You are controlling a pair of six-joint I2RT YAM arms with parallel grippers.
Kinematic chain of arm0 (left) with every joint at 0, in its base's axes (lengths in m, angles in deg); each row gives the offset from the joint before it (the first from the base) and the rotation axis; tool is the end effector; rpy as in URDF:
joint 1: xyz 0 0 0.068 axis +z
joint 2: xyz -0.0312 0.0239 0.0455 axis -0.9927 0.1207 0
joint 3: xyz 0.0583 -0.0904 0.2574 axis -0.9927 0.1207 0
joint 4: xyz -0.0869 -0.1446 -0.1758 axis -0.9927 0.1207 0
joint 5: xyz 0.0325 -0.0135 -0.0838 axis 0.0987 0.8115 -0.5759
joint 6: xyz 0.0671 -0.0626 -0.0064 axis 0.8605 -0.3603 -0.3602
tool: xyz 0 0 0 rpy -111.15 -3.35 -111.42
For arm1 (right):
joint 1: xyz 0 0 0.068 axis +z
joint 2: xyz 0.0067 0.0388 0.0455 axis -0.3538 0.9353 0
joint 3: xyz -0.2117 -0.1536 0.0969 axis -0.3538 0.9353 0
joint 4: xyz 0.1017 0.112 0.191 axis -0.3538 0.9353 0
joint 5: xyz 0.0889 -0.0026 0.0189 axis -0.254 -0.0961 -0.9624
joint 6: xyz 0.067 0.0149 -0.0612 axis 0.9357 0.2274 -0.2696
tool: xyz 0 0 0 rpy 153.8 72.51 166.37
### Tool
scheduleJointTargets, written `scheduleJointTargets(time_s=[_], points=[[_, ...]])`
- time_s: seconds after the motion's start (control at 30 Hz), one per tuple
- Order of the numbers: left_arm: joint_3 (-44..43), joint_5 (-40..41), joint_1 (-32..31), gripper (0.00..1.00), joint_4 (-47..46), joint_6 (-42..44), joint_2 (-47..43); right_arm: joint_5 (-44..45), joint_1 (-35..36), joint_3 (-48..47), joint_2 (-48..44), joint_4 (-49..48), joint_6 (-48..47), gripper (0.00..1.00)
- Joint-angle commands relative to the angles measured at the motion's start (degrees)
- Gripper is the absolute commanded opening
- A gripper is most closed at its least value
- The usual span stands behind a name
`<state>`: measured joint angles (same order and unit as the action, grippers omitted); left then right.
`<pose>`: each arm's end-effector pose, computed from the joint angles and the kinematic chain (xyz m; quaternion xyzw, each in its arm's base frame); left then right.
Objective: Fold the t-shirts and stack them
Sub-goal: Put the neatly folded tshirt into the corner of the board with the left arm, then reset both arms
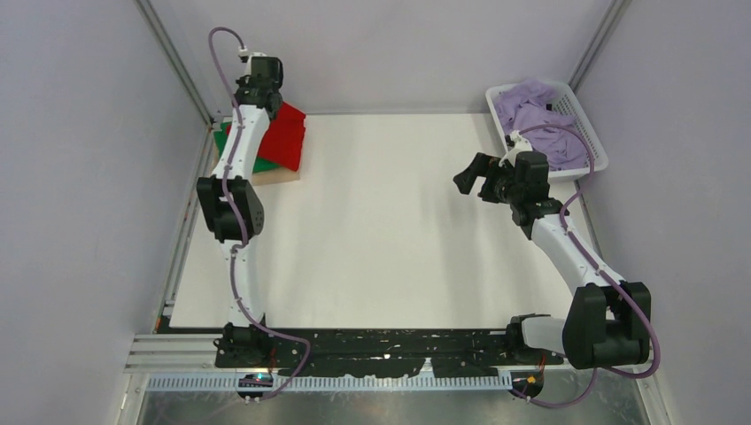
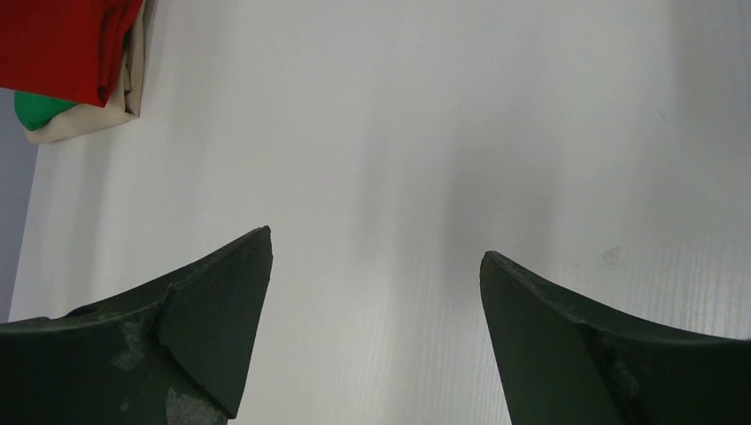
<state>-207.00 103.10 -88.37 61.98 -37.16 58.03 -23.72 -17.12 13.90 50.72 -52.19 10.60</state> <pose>0.5282 0.0034 0.3059 -0.1269 0.8504 0.2729 0.4316 0.2984 0.0429 0.2581 0.0495 0.8506 0.2293 0.4706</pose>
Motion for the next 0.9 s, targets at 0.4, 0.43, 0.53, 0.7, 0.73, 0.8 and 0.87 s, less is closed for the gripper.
scheduleJointTargets(time_s=[0.4,0.43,0.53,0.7,0.73,0.8,0.87], points=[[-0.6,-6.4,9.8,0.15,-1.6,-9.1,2.3,1.7,-0.3,-0.6,-1.1,-1.9,-1.8,0.95],[-0.9,-7.2,10.4,0.24,-0.8,-9.8,2.2,1.7,-0.3,-0.6,-1.2,-1.8,-1.8,0.95],[-1.4,-8.2,11.3,0.91,0.2,-10.9,1.0,1.7,-0.3,-0.8,-1.5,-1.4,-1.9,0.95],[2.0,-15.9,11.3,1.00,0.8,-12.6,-4.8,0.8,-0.3,-0.6,-2.7,-0.9,-1.4,0.95],[3.7,-17.5,11.2,0.99,0.6,-13.6,-6.5,0.7,-0.2,-0.3,-3.3,-0.9,-1.3,0.95],[7.8,-21.2,11.3,0.99,0.3,-15.4,-10.3,0.6,-0.3,0.3,-4.6,-0.9,-0.8,0.95],[11.7,-26.0,11.3,0.99,0.1,-17.2,-15.0,0.7,-0.3,1.2,-6.1,-0.9,-0.3,0.95]])
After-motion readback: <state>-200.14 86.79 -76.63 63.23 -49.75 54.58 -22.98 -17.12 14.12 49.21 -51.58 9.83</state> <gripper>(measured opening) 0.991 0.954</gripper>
